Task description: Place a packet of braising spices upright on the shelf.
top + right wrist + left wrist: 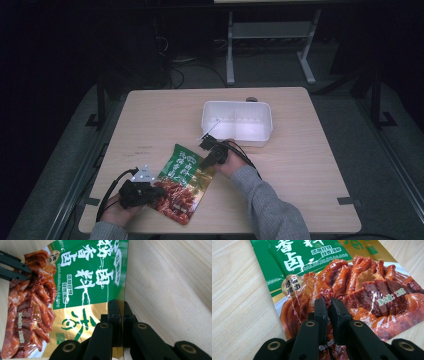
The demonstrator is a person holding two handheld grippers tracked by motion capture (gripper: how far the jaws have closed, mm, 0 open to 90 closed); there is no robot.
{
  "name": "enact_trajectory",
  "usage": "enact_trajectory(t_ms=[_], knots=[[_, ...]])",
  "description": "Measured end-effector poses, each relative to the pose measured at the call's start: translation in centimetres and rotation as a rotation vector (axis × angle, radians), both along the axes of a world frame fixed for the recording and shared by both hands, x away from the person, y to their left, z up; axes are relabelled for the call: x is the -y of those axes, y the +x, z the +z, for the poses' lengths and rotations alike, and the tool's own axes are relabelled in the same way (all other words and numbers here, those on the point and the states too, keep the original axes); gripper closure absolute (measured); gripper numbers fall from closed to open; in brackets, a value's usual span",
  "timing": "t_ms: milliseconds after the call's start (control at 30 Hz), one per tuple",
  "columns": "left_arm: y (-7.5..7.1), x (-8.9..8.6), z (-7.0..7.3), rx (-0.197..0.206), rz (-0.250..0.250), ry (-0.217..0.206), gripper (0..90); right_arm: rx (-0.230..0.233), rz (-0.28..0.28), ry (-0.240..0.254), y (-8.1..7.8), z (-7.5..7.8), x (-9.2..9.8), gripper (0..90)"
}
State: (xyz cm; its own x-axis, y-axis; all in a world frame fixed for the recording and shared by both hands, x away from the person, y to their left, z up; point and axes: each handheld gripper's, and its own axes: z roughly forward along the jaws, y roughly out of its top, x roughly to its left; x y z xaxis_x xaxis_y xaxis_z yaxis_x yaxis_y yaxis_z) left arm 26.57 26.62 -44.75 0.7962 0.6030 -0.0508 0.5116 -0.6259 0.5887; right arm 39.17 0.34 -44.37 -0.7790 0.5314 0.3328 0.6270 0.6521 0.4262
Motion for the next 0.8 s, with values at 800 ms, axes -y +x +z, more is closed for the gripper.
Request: enact_trajectory(t_ms=[800], knots=[[-0.1,-2.1,0.9,0.076,0.116,-0.065,51.2,0.063,0.016,0.087,-1.4,3.5,1.1,89.6]])
